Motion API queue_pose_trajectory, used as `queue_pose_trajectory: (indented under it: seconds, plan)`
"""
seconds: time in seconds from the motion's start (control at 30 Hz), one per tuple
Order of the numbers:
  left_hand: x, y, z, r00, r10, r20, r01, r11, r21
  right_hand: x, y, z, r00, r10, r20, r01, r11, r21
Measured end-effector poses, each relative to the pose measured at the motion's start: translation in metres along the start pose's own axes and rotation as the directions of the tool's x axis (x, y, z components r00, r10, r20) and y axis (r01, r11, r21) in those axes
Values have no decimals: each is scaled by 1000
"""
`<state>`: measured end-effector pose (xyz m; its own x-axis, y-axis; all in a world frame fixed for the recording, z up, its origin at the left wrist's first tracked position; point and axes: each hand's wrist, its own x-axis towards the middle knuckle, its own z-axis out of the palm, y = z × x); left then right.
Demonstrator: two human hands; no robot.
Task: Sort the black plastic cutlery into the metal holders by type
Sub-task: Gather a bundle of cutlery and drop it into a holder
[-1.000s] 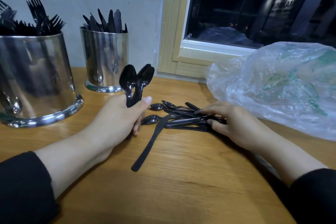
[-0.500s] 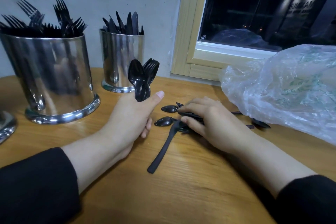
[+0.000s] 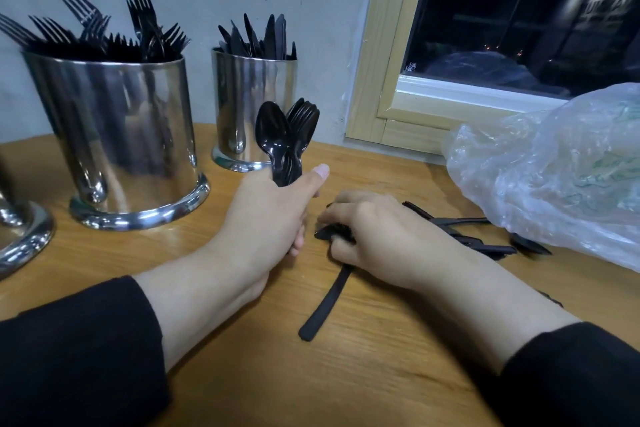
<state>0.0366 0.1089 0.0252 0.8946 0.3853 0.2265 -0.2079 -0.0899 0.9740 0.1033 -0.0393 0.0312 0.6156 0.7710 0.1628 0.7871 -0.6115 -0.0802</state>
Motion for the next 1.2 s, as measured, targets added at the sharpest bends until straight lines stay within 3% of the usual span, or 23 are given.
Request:
queue_pose_trajectory:
  seconds: [0.2,0.33,0.5,0.67,0.73,0.83,0.9,0.93,1.07,1.2]
  plan:
    - [0,-1,-1,999,33,7,-33,999,-13,3,0,5,989,-10,-144,-3,996,-86]
    - [1,-1,-1,999,45,8,-45,999,-16,-4,-6,1,984,-11,-175,6,1000,-30]
    - [0,-1,0,998,56,-10,-57,998,-19,-10,-5,2,996,-26,-90,22,999,-47]
    - [0,-1,2,997,78,-5,-78,996,-44,-9,-9,7,976,-52,-212,32,995,-95]
    - [0,-1,2,997,79,-11,-80,994,-79,-8,-12,6,935,-57,-351,46,998,-39]
    - [2,0,2,996,82,-42,-87,989,-120,-8,-15,-4,726,104,-679,119,955,273]
    - [4,0,2,992,89,-92,-103,982,-160,-10,-18,-10,638,178,-749,143,928,343]
    - [4,1,3,990,93,-108,-111,979,-173,-11,-19,-11,644,173,-745,133,934,333]
    - [-1,6,7,992,85,-92,-97,986,-134,-15,-14,-1,788,124,-603,68,956,286]
    - [-1,7,2,992,87,-92,-89,996,-22,-25,2,-6,764,234,-601,-44,948,314]
